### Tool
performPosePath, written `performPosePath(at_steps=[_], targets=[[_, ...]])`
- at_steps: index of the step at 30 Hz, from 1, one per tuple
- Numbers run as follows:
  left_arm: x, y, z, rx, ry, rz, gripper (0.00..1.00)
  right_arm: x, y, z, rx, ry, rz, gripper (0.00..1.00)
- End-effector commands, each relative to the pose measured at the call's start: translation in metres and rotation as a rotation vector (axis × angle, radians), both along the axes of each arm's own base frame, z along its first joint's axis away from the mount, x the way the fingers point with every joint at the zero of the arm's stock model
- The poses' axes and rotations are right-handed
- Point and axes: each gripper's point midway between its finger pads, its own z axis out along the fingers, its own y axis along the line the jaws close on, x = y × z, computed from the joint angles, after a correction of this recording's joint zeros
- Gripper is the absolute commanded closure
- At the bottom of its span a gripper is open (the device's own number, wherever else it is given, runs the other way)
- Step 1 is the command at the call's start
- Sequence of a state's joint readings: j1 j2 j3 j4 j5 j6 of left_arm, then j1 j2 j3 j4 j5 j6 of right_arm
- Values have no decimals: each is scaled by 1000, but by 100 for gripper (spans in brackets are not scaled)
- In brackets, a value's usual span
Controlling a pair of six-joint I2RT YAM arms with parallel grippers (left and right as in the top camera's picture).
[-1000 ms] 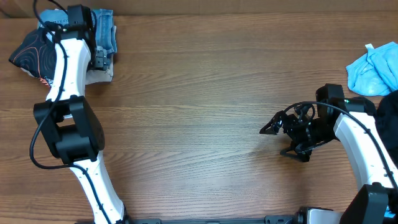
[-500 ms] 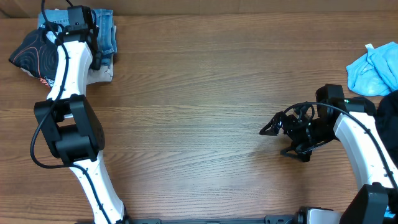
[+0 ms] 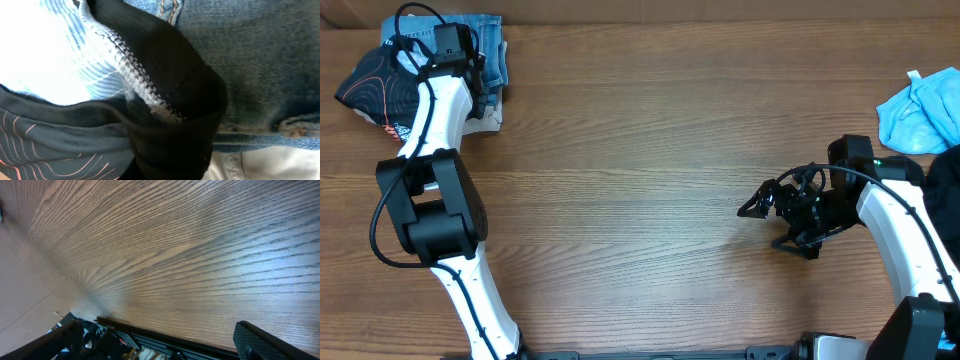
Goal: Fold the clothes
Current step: 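Lower and release the jersey on top of the jeans stack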
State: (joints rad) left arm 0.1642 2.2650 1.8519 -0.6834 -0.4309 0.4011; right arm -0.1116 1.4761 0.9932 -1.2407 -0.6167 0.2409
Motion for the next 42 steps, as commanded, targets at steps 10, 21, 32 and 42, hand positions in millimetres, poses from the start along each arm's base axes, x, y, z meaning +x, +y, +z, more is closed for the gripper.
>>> performPosePath(at_steps=[10,21,32,42], targets=[[21,-18,54,-76,-155,56,96,8,-2,10,-11,-55,4,0],[40,-55,75,-295,-240,4,96,10,-3,9,-12,-67,4,0],[88,-108,74,-591,-429,-11,96,10,-3,9,-12,-68,4,0],[125,-124,51,-686,-561,84,84,10,-3,9,-12,-67,4,0]])
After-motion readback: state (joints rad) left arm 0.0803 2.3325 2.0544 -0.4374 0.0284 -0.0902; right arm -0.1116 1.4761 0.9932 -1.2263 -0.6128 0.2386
